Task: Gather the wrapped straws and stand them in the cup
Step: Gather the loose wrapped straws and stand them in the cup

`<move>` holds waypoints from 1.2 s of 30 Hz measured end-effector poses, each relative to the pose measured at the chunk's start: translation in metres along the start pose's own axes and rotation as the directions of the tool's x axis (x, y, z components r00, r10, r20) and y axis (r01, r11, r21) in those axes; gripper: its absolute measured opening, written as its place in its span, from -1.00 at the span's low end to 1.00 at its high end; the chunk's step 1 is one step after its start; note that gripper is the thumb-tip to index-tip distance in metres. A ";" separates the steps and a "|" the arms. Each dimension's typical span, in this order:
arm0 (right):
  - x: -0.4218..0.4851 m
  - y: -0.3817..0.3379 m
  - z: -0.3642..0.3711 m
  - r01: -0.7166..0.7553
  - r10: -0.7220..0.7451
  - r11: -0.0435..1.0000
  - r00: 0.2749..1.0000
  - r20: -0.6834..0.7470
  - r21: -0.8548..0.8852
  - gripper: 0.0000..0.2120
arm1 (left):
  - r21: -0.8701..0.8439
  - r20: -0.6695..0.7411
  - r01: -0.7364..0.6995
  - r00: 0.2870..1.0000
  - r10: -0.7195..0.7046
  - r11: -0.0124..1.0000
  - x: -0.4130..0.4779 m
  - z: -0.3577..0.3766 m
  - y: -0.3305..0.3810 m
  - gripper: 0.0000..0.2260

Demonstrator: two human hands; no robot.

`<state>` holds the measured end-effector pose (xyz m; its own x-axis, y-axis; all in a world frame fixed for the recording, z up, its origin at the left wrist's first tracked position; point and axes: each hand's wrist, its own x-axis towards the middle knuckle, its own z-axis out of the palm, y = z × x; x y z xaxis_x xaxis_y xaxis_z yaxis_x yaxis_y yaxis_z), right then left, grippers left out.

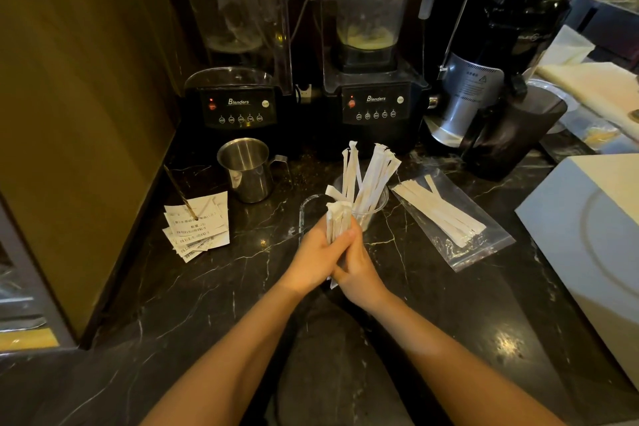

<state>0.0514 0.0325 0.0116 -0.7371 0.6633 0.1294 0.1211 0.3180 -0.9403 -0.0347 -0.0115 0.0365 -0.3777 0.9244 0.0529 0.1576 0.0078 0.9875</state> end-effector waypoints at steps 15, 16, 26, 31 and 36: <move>0.053 -0.061 -0.045 0.117 -0.113 0.993 0.987 -0.115 0.032 -0.67 | 0.243 0.071 -0.274 0.962 0.265 0.930 0.043 -0.020 0.103 -0.77; 0.060 -0.068 -0.052 0.131 -0.126 0.991 0.983 -0.131 0.033 -0.67 | 0.255 0.087 -0.279 0.960 0.266 0.926 0.049 -0.022 0.114 -0.76; 0.102 -0.090 -0.084 0.108 -0.108 0.994 0.975 -0.194 -0.007 -0.56 | 0.280 0.078 -0.256 0.967 0.244 0.925 0.097 -0.027 0.148 -0.86; 0.106 -0.077 -0.085 0.053 -0.056 0.998 0.986 -0.155 -0.026 -0.52 | 0.278 0.075 -0.214 0.977 0.201 0.936 0.110 -0.026 0.126 -0.86; 0.108 -0.063 -0.089 -0.010 0.000 0.998 0.987 -0.162 -0.066 -0.46 | 0.270 0.092 -0.189 0.981 0.170 0.944 0.119 -0.028 0.098 -0.79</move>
<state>0.0234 0.1441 0.1128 -0.6197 0.7641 0.1791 0.1720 0.3549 -0.9189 -0.0895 0.0888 0.1437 -0.2595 0.9435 0.2062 0.4670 -0.0643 0.8819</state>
